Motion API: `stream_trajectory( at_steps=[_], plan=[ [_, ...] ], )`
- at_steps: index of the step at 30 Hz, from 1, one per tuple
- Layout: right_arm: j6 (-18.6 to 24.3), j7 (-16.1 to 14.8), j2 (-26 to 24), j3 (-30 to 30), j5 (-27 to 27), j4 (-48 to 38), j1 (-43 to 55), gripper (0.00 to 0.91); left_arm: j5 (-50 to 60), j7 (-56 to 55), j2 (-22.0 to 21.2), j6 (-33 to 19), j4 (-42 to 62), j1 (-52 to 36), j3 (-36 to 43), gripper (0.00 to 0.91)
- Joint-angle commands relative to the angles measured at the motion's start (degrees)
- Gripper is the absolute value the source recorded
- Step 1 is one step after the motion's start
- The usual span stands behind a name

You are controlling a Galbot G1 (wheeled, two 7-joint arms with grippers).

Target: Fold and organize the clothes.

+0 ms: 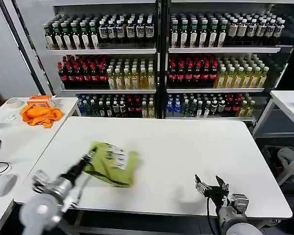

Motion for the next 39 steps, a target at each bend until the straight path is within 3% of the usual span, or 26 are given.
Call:
stream_trajectory(
  at_steps=[1,5,9,11,15,26,36,39],
  plan=[
    [0.3,-0.2,0.0,-0.7,1.4,-0.4,2.3,0.907,-3.3,-0.1,28.6,5.7,-2.6,-0.5,-20.9,0.020],
    [0.6,-0.4,-0.2,-0.8,1.8,-0.9,3.0,0.907,10.9,3.3,29.1,5.7,-7.5,4.3,-13.2,0.020],
    [1.0,-0.6,-0.2,-0.8,1.8,-1.3,3.0,0.907,32.3,5.3,23.1,5.4,-7.7,7.1,2.9,0.020],
    [1.2,-0.5,-0.1,-0.7,1.7,-1.2,2.6,0.907,39.6,5.3,18.9,4.6,-3.7,5.2,11.9,0.020],
    [1.3,-0.5,0.0,-0.4,1.6,-0.8,2.0,0.907,52.8,5.4,14.0,2.4,2.1,0.0,22.3,0.020],
    [2.0,-0.8,0.4,1.8,1.4,-0.1,-0.8,0.907,43.4,4.9,7.6,4.8,0.6,-7.9,29.4,0.020],
    [2.0,-0.9,0.1,1.5,1.3,-0.3,0.0,0.907,40.4,2.2,-3.0,5.2,7.1,-16.7,39.4,0.020],
    [1.9,-0.9,-0.4,1.5,1.6,-0.6,1.0,0.907,42.0,3.1,-6.0,3.3,9.9,-18.3,42.2,0.020]
  ],
)
